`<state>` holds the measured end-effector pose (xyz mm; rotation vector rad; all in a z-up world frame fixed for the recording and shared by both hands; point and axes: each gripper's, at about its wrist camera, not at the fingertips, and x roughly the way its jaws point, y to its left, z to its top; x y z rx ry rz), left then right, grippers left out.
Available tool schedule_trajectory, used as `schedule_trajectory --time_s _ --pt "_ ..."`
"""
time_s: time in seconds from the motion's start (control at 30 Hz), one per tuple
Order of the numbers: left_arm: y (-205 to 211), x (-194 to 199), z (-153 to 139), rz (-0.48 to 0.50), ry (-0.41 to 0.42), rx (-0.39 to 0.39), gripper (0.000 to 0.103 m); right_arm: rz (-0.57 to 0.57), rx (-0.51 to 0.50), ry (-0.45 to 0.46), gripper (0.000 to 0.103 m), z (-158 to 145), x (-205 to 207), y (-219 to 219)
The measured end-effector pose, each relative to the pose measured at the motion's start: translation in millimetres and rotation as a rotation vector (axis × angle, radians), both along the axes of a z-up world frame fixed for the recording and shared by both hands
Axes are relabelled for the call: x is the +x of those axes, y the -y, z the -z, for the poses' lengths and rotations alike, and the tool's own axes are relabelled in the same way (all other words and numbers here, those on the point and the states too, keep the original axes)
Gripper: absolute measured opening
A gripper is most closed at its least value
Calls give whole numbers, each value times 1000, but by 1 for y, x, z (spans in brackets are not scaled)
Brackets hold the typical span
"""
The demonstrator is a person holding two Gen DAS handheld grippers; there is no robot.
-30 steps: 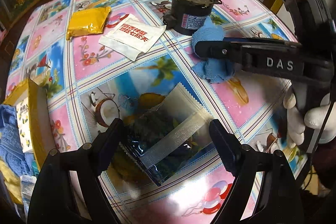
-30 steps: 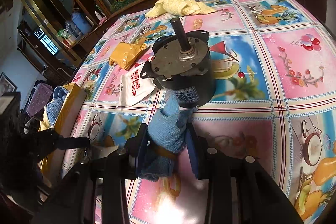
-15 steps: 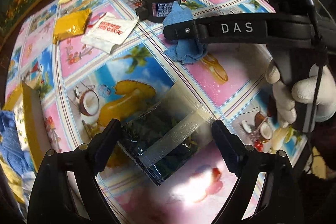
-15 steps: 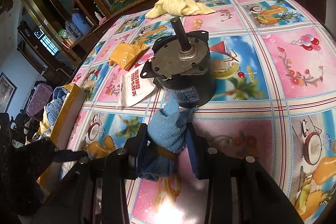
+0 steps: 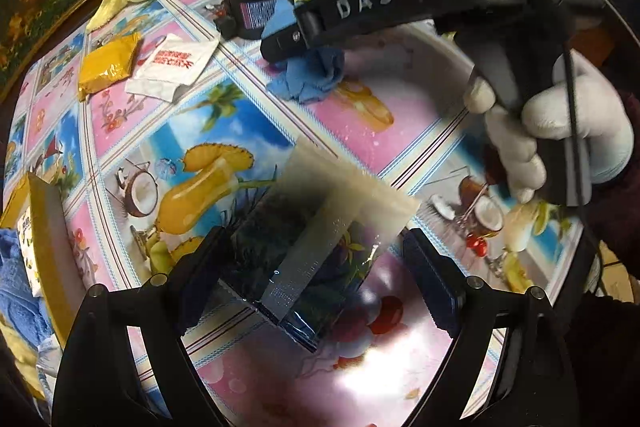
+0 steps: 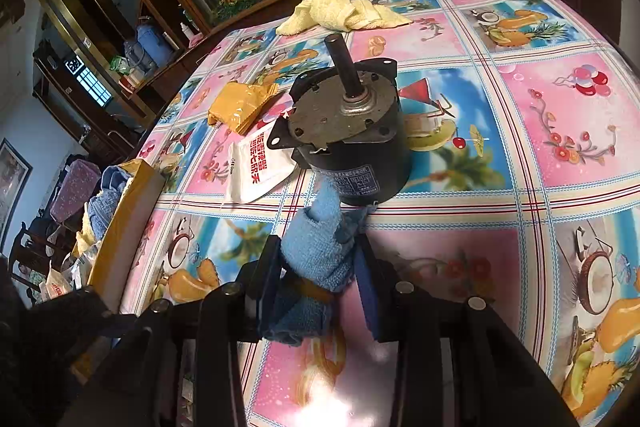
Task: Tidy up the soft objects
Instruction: 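Carry the blue cloth and clear leaf-print packet over the tray with both grippers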
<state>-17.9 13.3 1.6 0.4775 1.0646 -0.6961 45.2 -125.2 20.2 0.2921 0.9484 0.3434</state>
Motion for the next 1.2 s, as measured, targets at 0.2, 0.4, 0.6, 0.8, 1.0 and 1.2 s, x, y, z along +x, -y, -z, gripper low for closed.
schedule_trajectory --time_s 0.2,0.4,0.6,0.8,1.0,1.2 --pt "1 -11 1 -75 -3 -23 88 -1 -8 8 36 0 -1 -1" --pt "5 -28 -8 -132 22 -115 59 -10 -22 18 35 -1 -2 -3" --pt "-9 -34 -21 -231 7 -257 56 -3 6 9 29 0 -2 -1" --pt "-51 -58 -55 -329 65 -386 56 -19 8 27 29 -1 -5 -6" --pt "-119 -73 -95 -473 159 -443 56 -52 -9 75 29 -6 -14 -20" --pt "-187 -68 -121 -610 253 -391 57 -108 10 124 29 -35 -39 -41"
